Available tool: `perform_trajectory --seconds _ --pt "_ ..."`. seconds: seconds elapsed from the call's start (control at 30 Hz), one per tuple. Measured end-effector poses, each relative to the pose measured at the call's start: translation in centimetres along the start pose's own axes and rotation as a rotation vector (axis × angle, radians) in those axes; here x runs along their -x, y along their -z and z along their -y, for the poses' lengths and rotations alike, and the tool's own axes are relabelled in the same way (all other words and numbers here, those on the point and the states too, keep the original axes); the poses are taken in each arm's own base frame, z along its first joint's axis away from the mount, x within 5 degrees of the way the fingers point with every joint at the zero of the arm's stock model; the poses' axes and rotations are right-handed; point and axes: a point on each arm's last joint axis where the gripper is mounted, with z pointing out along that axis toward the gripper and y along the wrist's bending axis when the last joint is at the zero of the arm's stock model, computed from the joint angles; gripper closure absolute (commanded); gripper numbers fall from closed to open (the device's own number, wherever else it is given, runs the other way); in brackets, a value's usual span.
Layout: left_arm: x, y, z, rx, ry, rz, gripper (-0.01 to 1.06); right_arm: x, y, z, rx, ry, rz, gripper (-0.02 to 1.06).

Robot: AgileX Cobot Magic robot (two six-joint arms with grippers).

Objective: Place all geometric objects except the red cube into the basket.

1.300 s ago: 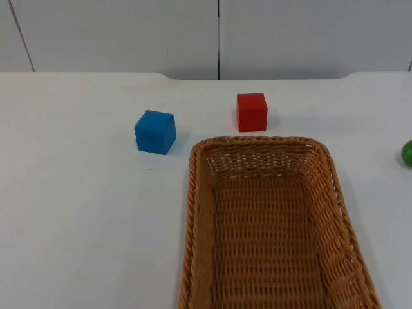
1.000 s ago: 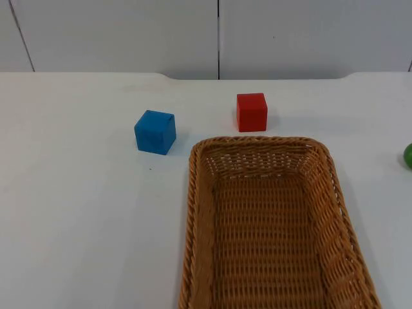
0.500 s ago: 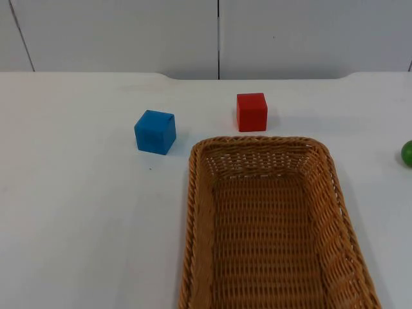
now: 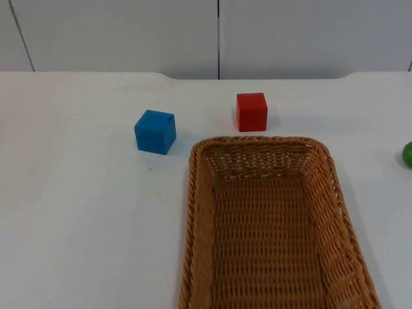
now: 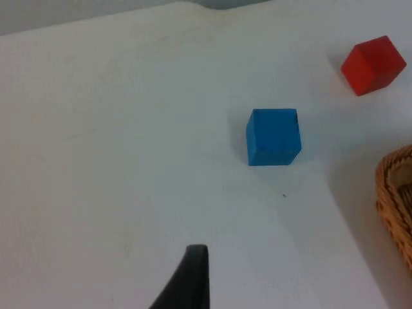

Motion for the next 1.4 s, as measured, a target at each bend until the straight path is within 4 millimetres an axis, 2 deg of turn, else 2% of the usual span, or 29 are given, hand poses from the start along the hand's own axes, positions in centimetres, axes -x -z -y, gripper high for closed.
perform_trajectory --seconds 0.17,0.2,0.3,0.33,0.37,0.43,0.5,0.57,0.6,0.7,0.73,0.93,1.13,1.4 --pt "2.2 -6.8 0.7 -0.040 -0.073 -0.090 0.14 0.0 0.0 0.0 0.000 0.000 0.000 0.26" --pt "2.2 -6.8 0.7 -0.040 -0.073 -0.090 0.14 0.0 0.0 0.0 0.000 0.000 0.000 0.26" --pt "2.9 -11.4 1.5 -0.046 -0.114 -0.159 0.14 0.0 0.0 0.0 0.000 0.000 0.000 0.26" --pt "3.0 -12.9 1.7 -0.040 -0.121 -0.183 0.14 0.0 0.0 0.0 0.000 0.000 0.000 0.26" --pt "3.0 -12.9 1.7 -0.040 -0.121 -0.183 0.14 0.0 0.0 0.0 0.000 0.000 0.000 0.26" --pt "3.2 -16.8 2.3 -0.020 -0.141 -0.241 0.14 0.0 0.0 0.0 0.000 0.000 0.000 0.26" --pt "3.2 -19.2 2.3 -0.006 -0.143 -0.269 0.14 0.0 0.0 0.0 0.000 0.000 0.000 0.26" --pt "3.2 -19.8 2.3 -0.006 -0.144 -0.277 0.14 0.0 0.0 0.0 0.000 0.000 0.000 0.26" --pt "3.2 -21.7 2.2 -0.005 -0.133 -0.298 0.14 0.0 0.0 0.0 0.000 0.000 0.000 0.26" --pt "3.1 -25.0 1.8 0.000 -0.108 -0.338 0.14 0.0 0.0 0.0 0.000 0.000 0.000 0.26" --pt "3.1 -25.0 1.8 0.000 -0.108 -0.338 0.14 0.0 0.0 0.0 0.000 0.000 0.000 0.26" --pt "2.3 -29.3 1.2 0.017 -0.067 -0.375 0.14 0.0 0.0 0.0 0.000 0.000 0.000 0.26" --pt "1.3 -31.6 1.8 0.012 -0.071 -0.393 0.14 0.0 0.0 0.0 -0.002 0.005 0.000 0.26" --pt "-0.1 -33.5 1.9 0.014 -0.061 -0.410 0.14 0.0 0.0 0.0 -0.002 0.005 0.000 0.26"
